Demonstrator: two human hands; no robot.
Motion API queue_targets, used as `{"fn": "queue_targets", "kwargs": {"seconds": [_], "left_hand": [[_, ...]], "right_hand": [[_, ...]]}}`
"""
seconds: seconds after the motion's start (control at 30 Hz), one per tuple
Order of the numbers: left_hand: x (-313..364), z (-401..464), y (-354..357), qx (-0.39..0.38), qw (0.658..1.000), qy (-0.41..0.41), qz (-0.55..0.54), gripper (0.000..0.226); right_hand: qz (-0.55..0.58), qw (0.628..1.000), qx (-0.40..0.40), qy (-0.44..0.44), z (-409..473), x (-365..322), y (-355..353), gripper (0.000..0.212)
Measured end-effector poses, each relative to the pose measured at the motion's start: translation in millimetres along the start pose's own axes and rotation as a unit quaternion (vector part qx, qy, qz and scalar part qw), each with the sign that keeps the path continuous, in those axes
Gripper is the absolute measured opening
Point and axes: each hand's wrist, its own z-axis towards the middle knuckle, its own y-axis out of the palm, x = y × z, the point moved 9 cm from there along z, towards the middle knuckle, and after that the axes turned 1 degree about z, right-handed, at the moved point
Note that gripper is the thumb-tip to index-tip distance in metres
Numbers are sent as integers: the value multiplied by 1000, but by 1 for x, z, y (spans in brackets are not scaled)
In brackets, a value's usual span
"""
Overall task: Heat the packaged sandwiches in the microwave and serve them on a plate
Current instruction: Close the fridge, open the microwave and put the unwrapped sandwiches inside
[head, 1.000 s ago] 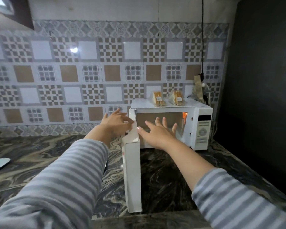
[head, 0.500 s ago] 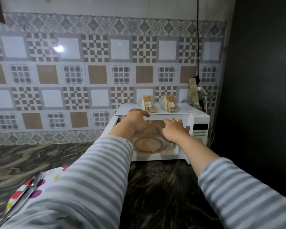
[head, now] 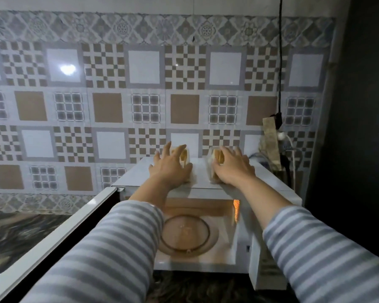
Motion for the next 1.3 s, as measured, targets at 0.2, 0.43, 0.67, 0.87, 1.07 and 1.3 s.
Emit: {"fn": "queue_targets", "kwargs": {"seconds": [0.2,0.43,0.67,0.87,1.07,1.3], "left_hand": [[-7,25,19,-13,998,-52,-23,67],[-4,19,19,-7,995,-89,-31,76],[5,-13,2,4,995,-94,-25,78],[21,-68,-16,35,995,-75,-60,77],[32,-145,-23,74,990,-41,-110,74],[22,-240,7,30,990,-71,-117,74]], "right_hand": [[59,998,-11,-9,32,3,16,62],[84,996,5,5,30,8,20,61],[88,996,6,26,-2,8,5,64],[115,992,27,34,-59,6,-18,62],[112,990,64,52,-137,3,-33,60],[99,990,39,95,-233,31,-4,62]]}}
